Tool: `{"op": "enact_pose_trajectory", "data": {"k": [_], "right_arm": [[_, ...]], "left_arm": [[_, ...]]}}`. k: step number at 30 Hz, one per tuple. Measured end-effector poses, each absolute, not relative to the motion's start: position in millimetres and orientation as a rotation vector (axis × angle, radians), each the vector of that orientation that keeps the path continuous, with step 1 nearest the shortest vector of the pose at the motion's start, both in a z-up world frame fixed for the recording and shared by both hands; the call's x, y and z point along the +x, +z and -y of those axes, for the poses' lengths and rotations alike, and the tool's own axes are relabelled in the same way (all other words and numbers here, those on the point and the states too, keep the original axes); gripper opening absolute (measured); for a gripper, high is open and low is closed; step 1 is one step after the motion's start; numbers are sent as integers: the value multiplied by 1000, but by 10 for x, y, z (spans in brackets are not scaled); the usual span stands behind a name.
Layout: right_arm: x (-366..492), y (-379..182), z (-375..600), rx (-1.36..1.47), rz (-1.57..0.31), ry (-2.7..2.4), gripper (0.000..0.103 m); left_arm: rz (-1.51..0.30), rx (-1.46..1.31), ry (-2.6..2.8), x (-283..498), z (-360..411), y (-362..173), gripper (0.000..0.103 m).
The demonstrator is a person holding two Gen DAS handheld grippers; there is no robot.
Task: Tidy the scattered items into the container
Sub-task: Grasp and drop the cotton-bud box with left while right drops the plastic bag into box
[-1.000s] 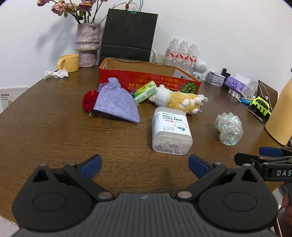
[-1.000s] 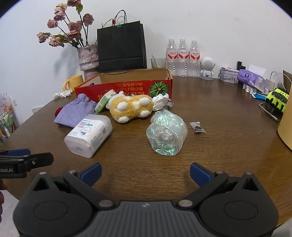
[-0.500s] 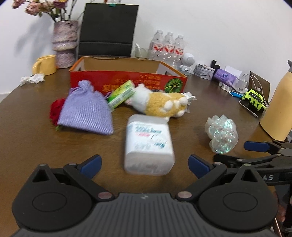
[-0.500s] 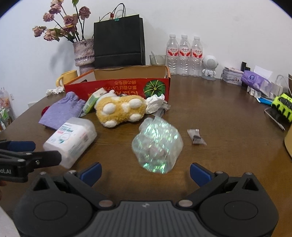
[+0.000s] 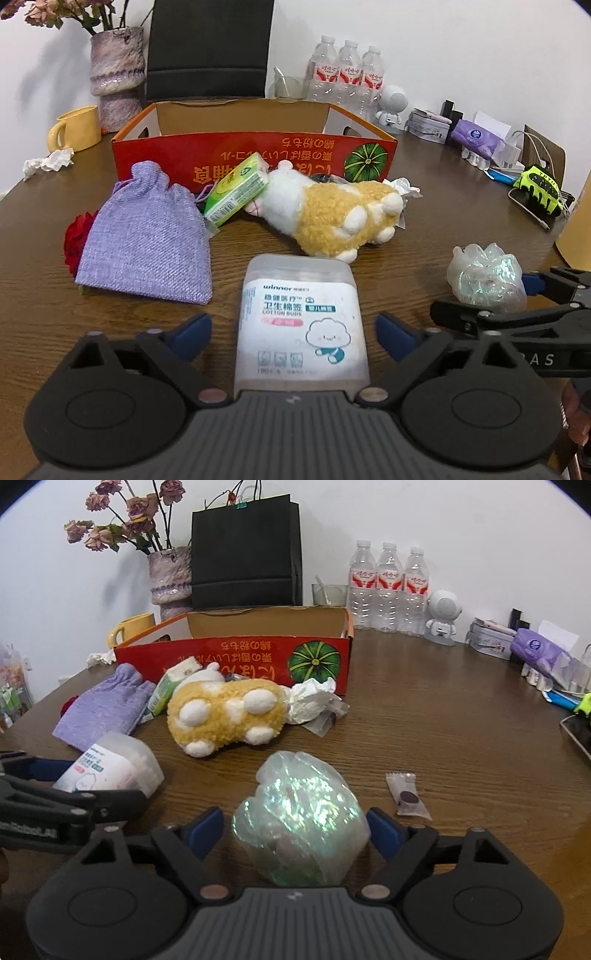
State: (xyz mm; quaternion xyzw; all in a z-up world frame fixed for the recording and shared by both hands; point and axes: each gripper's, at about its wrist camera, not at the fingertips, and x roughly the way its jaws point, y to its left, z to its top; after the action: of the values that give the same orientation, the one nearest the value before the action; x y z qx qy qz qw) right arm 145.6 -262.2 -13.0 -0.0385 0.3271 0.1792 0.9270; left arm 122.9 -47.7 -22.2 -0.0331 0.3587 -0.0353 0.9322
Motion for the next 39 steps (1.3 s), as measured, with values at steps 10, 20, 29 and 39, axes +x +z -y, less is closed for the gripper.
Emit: {"op": "enact_pose_trajectory", "data": {"k": [10,20,29,39], "right_arm": [[1493,92,2612,-26,-598,468,41],[2478,887,2216,25,-469,498,41],[3847,690,1512,-96,-664,430,41],[4428,162,1334,-73,-852,378,48]], "left_arm": [[-656,-119,-127,1152,286,2,67],[-478,-122,-35,1997,-177,841,67],[-700,-129,82,3426,-431,510,67],[-850,-148,75,3916,-470,64,68]]}}
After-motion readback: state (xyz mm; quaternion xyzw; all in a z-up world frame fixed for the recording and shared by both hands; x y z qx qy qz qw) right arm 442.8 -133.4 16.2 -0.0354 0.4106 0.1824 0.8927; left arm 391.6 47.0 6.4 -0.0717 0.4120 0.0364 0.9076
